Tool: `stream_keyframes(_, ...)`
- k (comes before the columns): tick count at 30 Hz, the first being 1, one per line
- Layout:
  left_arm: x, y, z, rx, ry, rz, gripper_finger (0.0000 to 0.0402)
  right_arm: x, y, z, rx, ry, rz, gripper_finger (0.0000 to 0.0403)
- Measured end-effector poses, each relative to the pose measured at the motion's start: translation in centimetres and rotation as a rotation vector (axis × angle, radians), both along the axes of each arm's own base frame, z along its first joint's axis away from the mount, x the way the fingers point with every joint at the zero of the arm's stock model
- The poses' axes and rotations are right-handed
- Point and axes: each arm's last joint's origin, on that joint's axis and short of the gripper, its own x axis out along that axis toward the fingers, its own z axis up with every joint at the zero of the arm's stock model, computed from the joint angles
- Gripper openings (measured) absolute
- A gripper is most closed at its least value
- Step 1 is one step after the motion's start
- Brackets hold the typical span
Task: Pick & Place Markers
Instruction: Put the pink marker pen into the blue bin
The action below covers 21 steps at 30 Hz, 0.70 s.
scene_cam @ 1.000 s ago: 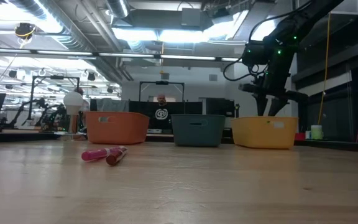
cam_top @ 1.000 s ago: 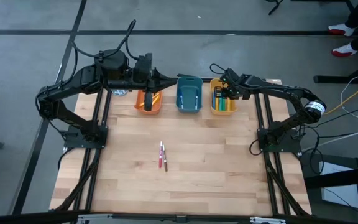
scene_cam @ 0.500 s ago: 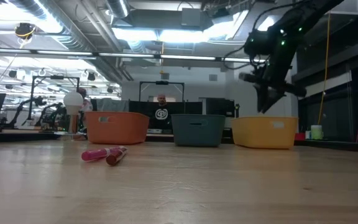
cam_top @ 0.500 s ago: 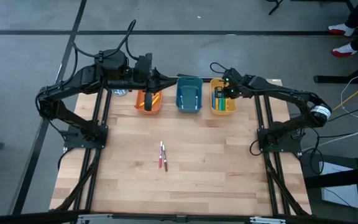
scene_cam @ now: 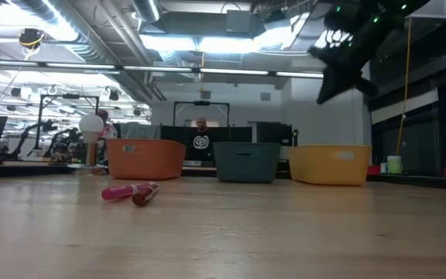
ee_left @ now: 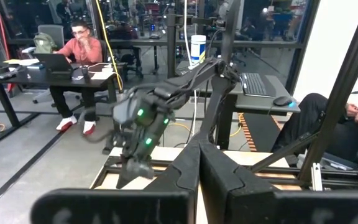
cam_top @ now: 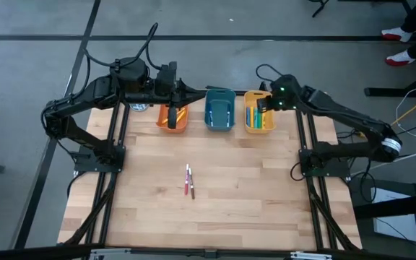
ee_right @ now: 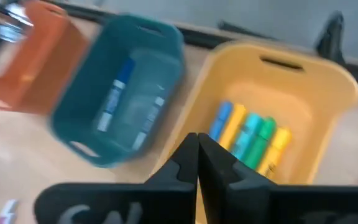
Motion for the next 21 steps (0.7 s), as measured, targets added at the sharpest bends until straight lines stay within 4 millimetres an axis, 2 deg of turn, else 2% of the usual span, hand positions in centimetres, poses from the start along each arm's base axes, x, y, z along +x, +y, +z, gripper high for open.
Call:
stream_keyframes(11,0.0,0.0,0.0,-0.001,0.0,0.0,0.0007,-1.7,3.8,5.3,-0.248,-0.292,0.248,0.0002)
stream_keyframes(21,0.0,0.0,0.0,-0.001,0.0,0.001,0.0004,-2.5,7.2,8.4,-0.382,-0.544,0.555,0.0001)
